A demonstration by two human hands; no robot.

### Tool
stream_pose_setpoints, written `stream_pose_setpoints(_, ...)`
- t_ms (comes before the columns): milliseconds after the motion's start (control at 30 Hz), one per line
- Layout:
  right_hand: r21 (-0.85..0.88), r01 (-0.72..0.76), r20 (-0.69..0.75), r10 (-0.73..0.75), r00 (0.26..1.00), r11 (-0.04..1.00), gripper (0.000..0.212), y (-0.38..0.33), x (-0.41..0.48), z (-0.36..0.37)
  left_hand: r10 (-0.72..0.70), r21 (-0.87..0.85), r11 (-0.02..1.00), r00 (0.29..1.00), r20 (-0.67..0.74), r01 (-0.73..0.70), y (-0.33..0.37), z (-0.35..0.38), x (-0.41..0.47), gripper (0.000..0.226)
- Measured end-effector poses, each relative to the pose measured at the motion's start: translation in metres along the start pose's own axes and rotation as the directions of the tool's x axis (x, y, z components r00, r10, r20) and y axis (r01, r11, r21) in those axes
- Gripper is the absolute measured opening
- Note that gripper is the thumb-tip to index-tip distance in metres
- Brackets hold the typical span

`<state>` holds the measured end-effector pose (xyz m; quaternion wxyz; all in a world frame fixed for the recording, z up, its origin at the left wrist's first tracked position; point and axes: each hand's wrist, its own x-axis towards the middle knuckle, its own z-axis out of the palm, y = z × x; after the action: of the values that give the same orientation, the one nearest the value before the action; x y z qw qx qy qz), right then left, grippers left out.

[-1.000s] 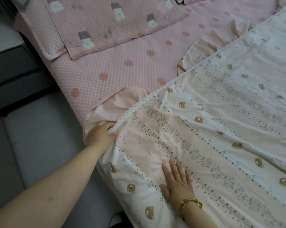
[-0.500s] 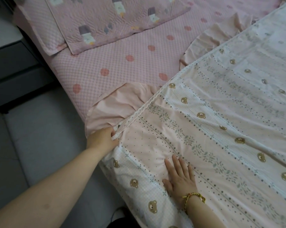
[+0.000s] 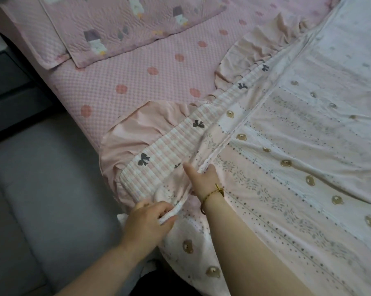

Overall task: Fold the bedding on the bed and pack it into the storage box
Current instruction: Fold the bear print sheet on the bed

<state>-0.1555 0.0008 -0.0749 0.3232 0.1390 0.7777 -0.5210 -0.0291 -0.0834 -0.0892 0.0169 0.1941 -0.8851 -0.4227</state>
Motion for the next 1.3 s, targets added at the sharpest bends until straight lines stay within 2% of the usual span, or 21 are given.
stream_pose_setpoints(67,0.058,-0.061,-0.051,0.064,0.997,0.996,0.034,-0.004,0.0,-0.004,0.044,0.027,0.999,0.999,-0.012,-0.044,0.004,0.006,-0.009,0.043)
stream_pose_setpoints(133,0.157,-0.111,-0.026,0.117,0.993,0.981,0.016,0.0,-0.003,-0.022,0.063,0.117,0.991,0.997,-0.037,-0.058,0.006,0.007,-0.014,0.045)
stream_pose_setpoints(167,0.192,-0.11,0.001,0.112,0.994,0.975,0.014,0.004,-0.007,-0.034,0.104,0.188,0.978,0.994,-0.046,-0.094,0.007,0.006,-0.016,0.042)
stream_pose_setpoints(267,0.19,-0.041,0.033,0.035,0.999,0.981,0.012,0.025,-0.023,-0.079,0.21,0.396,0.899,0.978,-0.011,-0.188,0.02,0.014,-0.034,0.013)
stream_pose_setpoints(367,0.233,-0.033,0.058,0.02,0.998,0.972,0.014,0.045,-0.034,-0.119,0.153,0.557,0.816,0.987,0.05,-0.155,0.037,0.028,-0.058,0.011)
stream_pose_setpoints(400,0.24,-0.028,0.076,0.011,0.997,0.97,0.016,0.05,-0.036,-0.133,0.109,0.592,0.797,0.993,0.053,-0.119,0.044,0.033,-0.067,0.018)
stream_pose_setpoints(433,0.239,-0.006,0.096,-0.017,0.995,0.971,0.016,0.058,-0.043,-0.153,0.113,0.613,0.785,0.994,-0.006,-0.085,0.054,0.048,-0.082,0.026)
stream_pose_setpoints(500,0.252,0.034,0.133,-0.069,0.989,0.967,0.019,0.078,-0.054,-0.189,0.167,0.629,0.773,0.983,-0.08,-0.079,0.067,0.072,-0.104,0.035)
stream_pose_setpoints(633,0.225,-0.005,0.176,-0.035,0.984,0.974,0.018,0.134,-0.088,-0.256,0.308,0.62,0.767,0.943,-0.128,-0.166,0.097,0.126,-0.159,0.037)
stream_pose_setpoints(700,0.237,0.006,0.164,-0.046,0.985,0.972,0.016,0.148,-0.103,-0.286,0.335,0.635,0.756,0.927,-0.17,-0.157,0.118,0.147,-0.18,0.038)
stream_pose_setpoints(833,0.244,0.045,0.127,-0.078,0.989,0.969,0.018,0.165,-0.122,-0.317,0.225,0.641,0.763,0.965,-0.137,-0.087,0.13,0.181,-0.216,0.031)
stream_pose_setpoints(933,0.19,0.064,0.162,-0.095,0.982,0.98,0.017,0.19,-0.137,-0.34,0.214,0.638,0.764,0.97,-0.118,-0.091,0.134,0.208,-0.24,0.04)
stream_pose_setpoints(1100,0.181,0.118,0.143,-0.145,0.979,0.976,0.016,0.234,-0.157,-0.378,0.345,0.656,0.746,0.908,-0.236,-0.113,0.15,0.235,-0.275,0.039)
stream_pose_setpoints(1300,0.148,0.141,0.169,-0.166,0.972,0.979,0.015,0.292,-0.216,-0.418,0.364,0.567,0.817,0.855,-0.369,-0.104,0.173,0.273,-0.377,0.037)
